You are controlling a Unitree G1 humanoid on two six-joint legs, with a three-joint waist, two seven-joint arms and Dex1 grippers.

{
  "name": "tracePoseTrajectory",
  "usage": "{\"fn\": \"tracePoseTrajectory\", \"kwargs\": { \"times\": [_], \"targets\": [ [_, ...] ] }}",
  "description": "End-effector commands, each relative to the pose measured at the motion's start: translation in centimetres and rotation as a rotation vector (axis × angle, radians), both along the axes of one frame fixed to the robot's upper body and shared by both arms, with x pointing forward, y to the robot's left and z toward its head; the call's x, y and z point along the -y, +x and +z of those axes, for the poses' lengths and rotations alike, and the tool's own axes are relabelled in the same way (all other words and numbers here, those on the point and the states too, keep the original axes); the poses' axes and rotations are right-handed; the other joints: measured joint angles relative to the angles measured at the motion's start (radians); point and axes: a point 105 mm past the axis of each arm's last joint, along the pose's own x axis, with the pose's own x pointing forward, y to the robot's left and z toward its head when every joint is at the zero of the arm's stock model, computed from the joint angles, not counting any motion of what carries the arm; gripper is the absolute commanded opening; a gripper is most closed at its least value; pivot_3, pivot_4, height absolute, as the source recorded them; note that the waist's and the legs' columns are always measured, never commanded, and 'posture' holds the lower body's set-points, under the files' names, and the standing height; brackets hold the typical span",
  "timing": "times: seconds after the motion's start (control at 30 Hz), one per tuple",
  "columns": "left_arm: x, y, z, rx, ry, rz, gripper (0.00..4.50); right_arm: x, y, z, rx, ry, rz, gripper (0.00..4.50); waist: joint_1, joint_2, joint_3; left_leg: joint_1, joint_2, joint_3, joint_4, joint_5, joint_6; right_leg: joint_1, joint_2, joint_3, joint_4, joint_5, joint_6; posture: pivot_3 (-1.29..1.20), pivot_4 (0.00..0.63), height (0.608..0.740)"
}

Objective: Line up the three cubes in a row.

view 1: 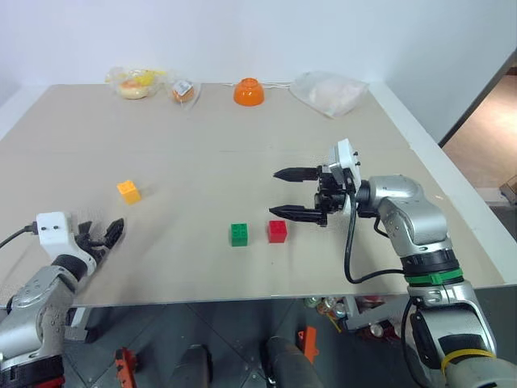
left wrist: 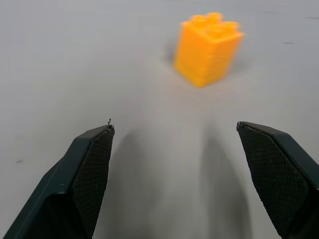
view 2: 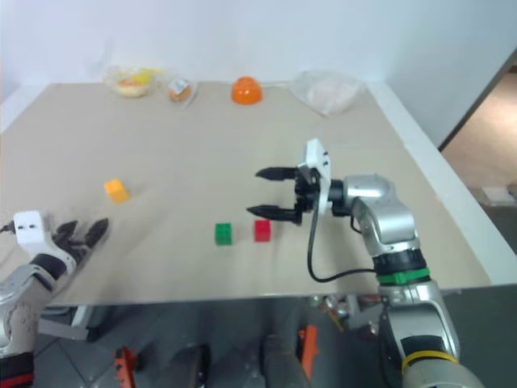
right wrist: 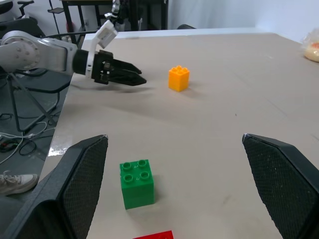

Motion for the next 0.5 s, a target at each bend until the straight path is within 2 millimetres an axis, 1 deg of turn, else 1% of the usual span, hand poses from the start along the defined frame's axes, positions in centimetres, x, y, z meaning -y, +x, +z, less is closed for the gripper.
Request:
{"fn": "tracePoseTrajectory", "kwargs": {
  "times": [0.03, 0.23, 0.5],
  "targets": [
    [1.7, 1.7, 1.1, 0.019, 0.010, -0.034, 4.06, -0.4, -0.2, 1.2, 0.055, 0.005, 0.023, 4.50, 0.001, 0.000, 0.000, 0.000, 0.000, 0.000, 0.000, 0.000, 0.000, 0.000, 0.000, 0.000, 0.000, 0.000, 0.000, 0.00, 0.150, 0.740],
    [3.8, 3.3, 1.2, -0.017, 0.028, -0.077, 4.06, -0.2, -0.2, 1.2, 0.059, 0.004, 0.021, 4.50, -0.003, 0.000, 0.000, -0.001, 0.000, 0.001, 0.000, 0.000, -0.001, 0.000, 0.000, 0.001, -0.001, 0.000, 0.001, 0.00, 0.150, 0.740],
    [3.1, 4.3, 0.2, -0.077, 0.021, 0.034, 4.06, 0.3, -0.2, 1.1, 0.059, 0.002, 0.000, 4.50, -0.002, 0.000, 0.000, 0.000, 0.000, 0.000, -0.001, 0.000, -0.001, 0.000, 0.000, 0.001, -0.001, 0.001, 0.001, 0.00, 0.150, 0.740]
  ]
}}
